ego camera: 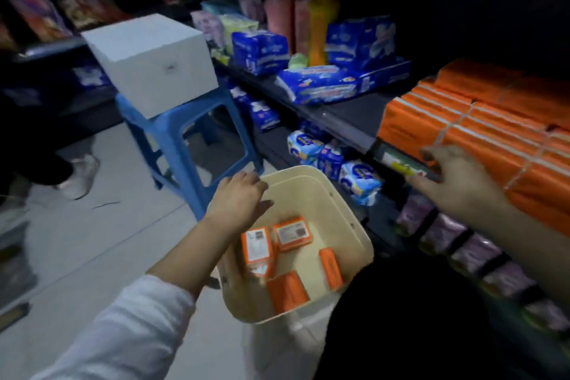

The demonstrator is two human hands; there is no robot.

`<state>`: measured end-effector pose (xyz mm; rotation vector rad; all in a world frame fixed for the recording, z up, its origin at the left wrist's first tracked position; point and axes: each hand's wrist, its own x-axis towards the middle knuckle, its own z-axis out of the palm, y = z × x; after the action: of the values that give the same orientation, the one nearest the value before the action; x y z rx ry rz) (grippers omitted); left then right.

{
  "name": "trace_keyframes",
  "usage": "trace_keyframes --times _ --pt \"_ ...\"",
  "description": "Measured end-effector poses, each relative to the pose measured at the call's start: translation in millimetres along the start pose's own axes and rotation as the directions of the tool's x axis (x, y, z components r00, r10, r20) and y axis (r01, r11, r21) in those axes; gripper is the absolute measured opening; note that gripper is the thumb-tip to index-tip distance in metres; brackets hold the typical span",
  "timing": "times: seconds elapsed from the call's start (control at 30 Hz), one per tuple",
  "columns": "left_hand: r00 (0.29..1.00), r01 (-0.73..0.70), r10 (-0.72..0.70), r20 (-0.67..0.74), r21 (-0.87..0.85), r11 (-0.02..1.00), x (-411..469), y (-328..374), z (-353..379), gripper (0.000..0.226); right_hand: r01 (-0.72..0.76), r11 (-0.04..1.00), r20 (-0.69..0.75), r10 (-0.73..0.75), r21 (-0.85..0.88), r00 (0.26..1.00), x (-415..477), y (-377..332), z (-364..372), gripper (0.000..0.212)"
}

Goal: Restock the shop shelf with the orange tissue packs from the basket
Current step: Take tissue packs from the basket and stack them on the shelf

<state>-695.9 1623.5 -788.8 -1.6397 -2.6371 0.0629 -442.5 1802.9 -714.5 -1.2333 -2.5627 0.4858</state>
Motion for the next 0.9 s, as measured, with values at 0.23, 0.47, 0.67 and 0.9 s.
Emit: trace_keyframes --times 0.23,0.47,0.67,0.9 --pt "0.980 0.086 -0.068 0.188 -0.089 0.992 -26 -25 72 0.046 -0.014 0.992 0.143 -0.004 0.126 0.990 5 -42 78 0.047" --pt "0.929 0.052 -0.009 0.371 -0.106 0.993 14 -6 141 0.048 -0.013 0.997 0.196 -0.002 0.076 0.981 30 -15 131 0.055" --pt "0.861 -0.067 0.194 0.470 -0.273 0.960 49 51 200 0.046 -0.065 0.997 0.234 0.055 0.034 0.971 51 21 161 0.053" --pt "0.836 -0.150 0.323 0.443 -0.382 0.912 71 112 272 0.063 -0.208 0.974 0.394 0.225 -0.086 0.891 61 57 186 0.056"
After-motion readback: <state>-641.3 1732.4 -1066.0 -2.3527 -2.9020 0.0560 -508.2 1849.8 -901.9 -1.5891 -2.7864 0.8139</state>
